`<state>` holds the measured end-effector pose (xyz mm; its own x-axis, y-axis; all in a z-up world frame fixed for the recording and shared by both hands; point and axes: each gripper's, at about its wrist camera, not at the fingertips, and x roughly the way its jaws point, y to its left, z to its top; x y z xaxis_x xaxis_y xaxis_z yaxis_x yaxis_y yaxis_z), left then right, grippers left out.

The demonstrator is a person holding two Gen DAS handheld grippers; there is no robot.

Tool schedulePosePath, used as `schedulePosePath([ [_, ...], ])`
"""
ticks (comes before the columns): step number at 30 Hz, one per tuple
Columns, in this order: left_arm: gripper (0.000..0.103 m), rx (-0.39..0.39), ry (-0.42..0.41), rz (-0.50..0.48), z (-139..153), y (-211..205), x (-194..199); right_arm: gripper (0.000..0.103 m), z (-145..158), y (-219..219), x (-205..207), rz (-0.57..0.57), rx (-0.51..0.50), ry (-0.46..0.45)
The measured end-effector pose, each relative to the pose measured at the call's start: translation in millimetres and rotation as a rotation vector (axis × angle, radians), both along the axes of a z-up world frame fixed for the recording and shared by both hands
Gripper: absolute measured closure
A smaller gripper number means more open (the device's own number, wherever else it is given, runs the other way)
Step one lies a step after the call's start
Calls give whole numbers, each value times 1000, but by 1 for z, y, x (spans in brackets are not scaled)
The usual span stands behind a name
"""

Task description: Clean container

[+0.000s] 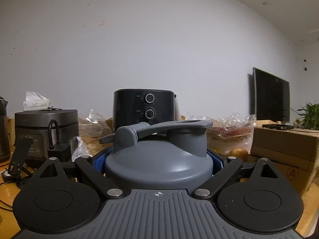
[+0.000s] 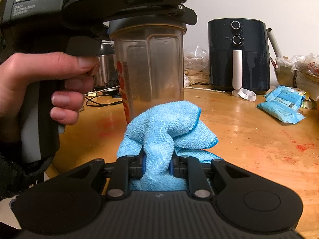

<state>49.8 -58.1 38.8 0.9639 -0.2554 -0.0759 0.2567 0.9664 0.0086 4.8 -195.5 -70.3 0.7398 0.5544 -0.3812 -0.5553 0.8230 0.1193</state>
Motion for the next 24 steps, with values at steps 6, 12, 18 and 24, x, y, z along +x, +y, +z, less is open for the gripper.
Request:
schedulePosePath([
  [6,8,-11,9,-66,0,8,2,77,0,0,-1,1,-2,-2],
  [12,8,-29,16,-135,-2,18,5,76,0,0,-1,2,-3,-4],
  [18,8,-30,8,-199,-4,25,7,76,0,0,-1,3,0,-4],
  [24,8,-31,1,-244,-7,30,9,76,-1,0,-1,2,2,-5],
])
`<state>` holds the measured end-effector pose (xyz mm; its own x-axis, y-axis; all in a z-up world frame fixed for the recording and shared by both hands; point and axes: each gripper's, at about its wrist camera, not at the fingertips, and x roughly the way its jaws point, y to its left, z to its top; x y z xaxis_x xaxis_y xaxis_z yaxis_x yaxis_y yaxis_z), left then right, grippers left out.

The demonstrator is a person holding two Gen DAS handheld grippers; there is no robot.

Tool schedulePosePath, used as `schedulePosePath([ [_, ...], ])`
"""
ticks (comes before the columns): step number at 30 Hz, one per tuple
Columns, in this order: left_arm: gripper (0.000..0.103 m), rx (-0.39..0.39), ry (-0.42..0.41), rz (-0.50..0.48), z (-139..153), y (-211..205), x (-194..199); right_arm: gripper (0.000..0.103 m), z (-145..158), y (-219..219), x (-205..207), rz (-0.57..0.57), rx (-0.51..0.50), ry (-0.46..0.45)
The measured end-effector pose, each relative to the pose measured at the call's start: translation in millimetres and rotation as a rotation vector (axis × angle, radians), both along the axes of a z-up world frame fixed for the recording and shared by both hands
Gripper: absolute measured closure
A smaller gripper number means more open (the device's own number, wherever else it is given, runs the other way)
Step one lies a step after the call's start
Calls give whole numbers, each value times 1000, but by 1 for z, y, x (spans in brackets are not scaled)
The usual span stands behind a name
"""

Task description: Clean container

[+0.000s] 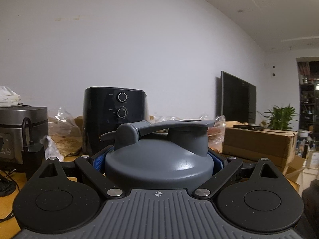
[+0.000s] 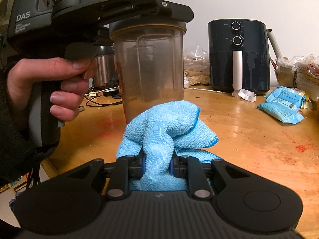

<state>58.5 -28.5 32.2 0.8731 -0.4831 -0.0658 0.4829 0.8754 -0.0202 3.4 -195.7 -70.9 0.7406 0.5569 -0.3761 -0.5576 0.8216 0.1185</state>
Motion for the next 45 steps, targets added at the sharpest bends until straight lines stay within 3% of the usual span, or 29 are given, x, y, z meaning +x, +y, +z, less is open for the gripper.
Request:
schedulePosePath([
  [13,8,3,-13,-30,-3,1,3,77,-1,-1,-3,0,-1,-2],
  [45,8,1,-10,-294,-5,24,23,76,0,-2,-3,-3,4,1],
])
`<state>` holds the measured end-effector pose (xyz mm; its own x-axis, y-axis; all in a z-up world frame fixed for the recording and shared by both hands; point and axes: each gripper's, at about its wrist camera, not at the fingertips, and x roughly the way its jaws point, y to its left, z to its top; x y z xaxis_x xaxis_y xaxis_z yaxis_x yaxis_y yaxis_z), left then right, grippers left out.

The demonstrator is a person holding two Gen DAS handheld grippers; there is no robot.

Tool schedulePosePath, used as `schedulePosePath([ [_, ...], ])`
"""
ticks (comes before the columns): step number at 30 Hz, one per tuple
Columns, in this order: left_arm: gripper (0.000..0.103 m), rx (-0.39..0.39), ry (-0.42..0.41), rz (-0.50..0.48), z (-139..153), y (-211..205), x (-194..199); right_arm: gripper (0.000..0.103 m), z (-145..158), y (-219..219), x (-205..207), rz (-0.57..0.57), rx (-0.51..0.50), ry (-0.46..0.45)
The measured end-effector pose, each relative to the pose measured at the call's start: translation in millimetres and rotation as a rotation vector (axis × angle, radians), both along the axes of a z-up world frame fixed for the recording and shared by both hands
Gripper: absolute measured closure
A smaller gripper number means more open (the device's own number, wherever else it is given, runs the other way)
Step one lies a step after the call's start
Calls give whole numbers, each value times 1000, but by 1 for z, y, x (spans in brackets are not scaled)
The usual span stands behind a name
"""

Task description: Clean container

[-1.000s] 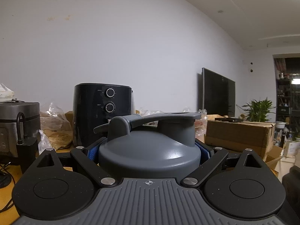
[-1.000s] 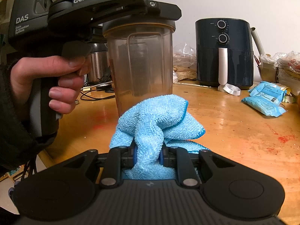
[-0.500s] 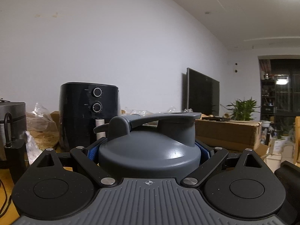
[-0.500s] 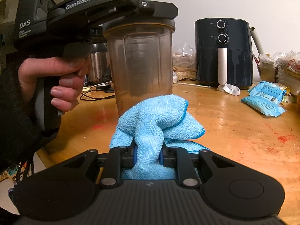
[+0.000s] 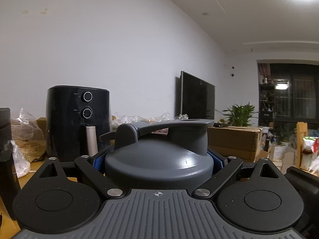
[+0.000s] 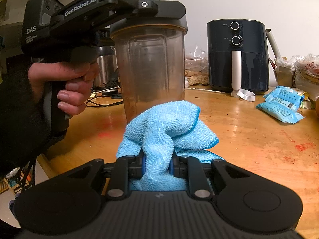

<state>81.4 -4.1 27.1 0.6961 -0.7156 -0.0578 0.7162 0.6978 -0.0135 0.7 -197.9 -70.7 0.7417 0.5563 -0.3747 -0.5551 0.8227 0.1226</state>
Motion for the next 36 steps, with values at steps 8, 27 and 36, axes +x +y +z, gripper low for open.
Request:
schedulePosePath([
  [8,8,-3,1,-8,-1,0,4,88,1,0,-1,8,12,-10],
  [27,8,-5,4,-17,0,1,9,89,29,-3,-9,2,61,-79],
  [36,8,-3,7,-19,0,2,8,89,59,-4,-15,-8,86,-161],
])
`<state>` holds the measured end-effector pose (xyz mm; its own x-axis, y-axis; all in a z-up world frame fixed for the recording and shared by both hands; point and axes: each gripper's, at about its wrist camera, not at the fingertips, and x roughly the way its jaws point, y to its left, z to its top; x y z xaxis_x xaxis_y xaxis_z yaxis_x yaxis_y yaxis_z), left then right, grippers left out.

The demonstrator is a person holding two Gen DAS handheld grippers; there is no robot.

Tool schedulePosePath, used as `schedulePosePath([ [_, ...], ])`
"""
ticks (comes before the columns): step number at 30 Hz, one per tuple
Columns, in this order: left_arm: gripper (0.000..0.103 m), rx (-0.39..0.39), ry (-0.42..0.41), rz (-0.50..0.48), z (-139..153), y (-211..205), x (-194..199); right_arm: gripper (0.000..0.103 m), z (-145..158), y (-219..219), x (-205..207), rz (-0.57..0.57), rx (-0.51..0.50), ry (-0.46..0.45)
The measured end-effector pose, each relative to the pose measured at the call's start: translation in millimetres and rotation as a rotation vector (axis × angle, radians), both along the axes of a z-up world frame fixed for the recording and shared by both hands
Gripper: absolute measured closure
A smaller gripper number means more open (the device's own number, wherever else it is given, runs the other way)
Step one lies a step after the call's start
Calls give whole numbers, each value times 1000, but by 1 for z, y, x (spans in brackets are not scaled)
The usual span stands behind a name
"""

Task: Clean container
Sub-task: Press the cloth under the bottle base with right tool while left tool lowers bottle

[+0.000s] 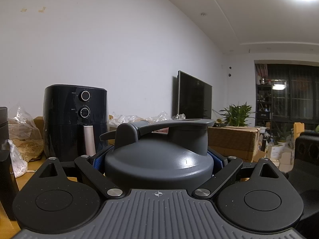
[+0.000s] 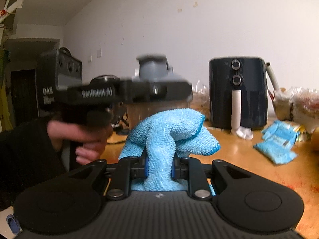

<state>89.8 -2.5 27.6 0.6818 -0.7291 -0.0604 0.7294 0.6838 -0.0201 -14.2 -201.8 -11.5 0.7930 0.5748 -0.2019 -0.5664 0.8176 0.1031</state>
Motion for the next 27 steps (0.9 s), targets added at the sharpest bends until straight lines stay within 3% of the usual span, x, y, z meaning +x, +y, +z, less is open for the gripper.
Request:
schedulePosePath([
  [10,8,0,1,1,0,0,-1,89,18,-1,-4,-8,11,-59],
  [27,8,2,1,-1,0,-1,1,88,5,2,3,0,-33,-8],
])
